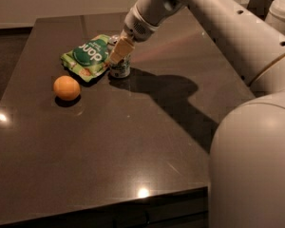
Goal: Move 7up can near green rice chip bag
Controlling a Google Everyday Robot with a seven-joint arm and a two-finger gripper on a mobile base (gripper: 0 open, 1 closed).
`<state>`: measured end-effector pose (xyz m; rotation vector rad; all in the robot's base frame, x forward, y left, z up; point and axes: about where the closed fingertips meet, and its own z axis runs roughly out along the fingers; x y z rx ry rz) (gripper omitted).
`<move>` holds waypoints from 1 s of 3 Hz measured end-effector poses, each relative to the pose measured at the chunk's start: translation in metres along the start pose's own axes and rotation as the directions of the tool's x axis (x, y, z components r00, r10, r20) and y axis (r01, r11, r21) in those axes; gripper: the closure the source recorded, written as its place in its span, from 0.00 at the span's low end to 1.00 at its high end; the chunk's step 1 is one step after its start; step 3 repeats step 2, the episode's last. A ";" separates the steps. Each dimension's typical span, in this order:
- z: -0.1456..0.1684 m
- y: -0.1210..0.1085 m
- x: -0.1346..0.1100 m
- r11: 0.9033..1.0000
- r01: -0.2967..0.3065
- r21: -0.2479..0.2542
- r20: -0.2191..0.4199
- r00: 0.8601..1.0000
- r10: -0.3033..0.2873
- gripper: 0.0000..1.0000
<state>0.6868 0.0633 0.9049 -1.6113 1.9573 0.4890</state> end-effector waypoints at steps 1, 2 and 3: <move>0.003 0.001 0.000 1.000 0.000 -0.004 -0.001 1.000 0.000 0.00; 0.003 0.001 0.000 1.000 0.000 -0.004 -0.001 1.000 0.000 0.00; 0.003 0.001 0.000 1.000 0.000 -0.004 -0.001 1.000 0.000 0.00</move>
Offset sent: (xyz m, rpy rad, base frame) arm 0.0000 0.0019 -0.0022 -0.0006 0.0033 0.0029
